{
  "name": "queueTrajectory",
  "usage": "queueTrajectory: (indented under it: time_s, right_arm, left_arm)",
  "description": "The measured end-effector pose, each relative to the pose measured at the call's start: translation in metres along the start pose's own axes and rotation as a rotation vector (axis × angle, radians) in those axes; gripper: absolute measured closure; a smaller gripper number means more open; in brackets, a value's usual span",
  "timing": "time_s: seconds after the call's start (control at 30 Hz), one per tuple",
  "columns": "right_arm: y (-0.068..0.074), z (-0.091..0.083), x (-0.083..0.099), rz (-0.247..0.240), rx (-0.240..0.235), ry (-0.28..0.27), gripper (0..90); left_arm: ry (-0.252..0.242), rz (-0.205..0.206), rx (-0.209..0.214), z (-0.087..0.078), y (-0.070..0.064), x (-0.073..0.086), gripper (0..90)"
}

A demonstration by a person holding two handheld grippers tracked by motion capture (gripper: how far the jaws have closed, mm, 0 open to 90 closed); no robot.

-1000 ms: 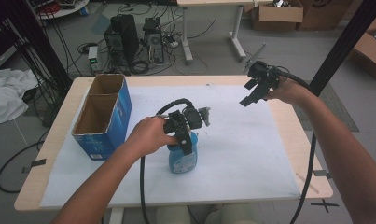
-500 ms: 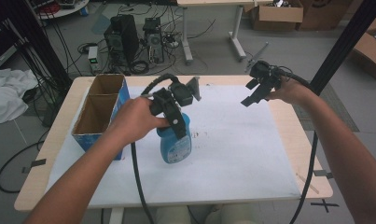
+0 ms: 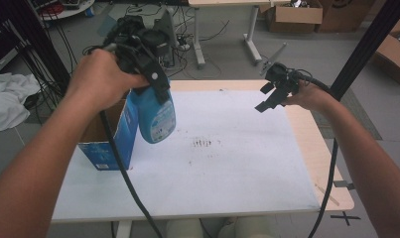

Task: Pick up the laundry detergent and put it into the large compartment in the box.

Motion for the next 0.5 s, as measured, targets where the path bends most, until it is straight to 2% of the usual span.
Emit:
queueTrajectory:
  time_s: [0.03,0.07,0.13,0.23,0.27,0.3,0.37,0.4,0.5]
  right_arm:
    - [0.000,0.000,0.000,0.000,0.000,0.000,17.0]
    - [0.000,0.000,-0.001,-0.001,-0.002,-0.005,17.0]
    - [0.000,0.000,-0.001,-0.002,-0.003,-0.006,17.0]
    - [0.000,0.000,-0.001,-0.001,-0.002,-0.005,16.9]
    - [0.000,0.000,-0.001,-0.001,-0.002,-0.005,16.9]
    - [0.000,0.000,-0.001,0.000,0.000,-0.005,16.7]
    - [0.000,0.001,-0.001,0.000,-0.001,-0.006,16.7]
    - [0.000,0.001,-0.001,0.000,-0.002,-0.006,16.7]
    - [0.000,0.002,-0.002,0.002,-0.003,-0.006,16.8]
  left_arm:
    - [0.003,-0.015,-0.013,-0.006,0.004,0.000,37.9]
    - [0.000,-0.052,-0.037,-0.017,0.012,0.001,37.9]
    - [-0.012,-0.098,-0.057,-0.029,0.021,0.003,37.9]
    - [-0.025,-0.165,-0.074,-0.046,0.035,0.006,37.9]
    - [-0.025,-0.165,-0.074,-0.046,0.035,0.006,37.9]
    - [-0.032,-0.206,-0.082,-0.055,0.044,0.009,37.9]
    - [-0.027,-0.218,-0.085,-0.059,0.049,0.011,37.9]
    - [-0.033,-0.252,-0.087,-0.063,0.054,0.013,37.9]
    - [-0.037,-0.307,-0.104,-0.068,0.065,0.018,38.0]
Point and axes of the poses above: each handheld gripper's, and its own axes: z roughly forward along the jaws, x roughly out of its underside, y roughly to its left, the point moved 2 cm from there along z, roughly forward along the jaws, and after that the axes turned 4 degrees about -z, right-handed, at the moved point
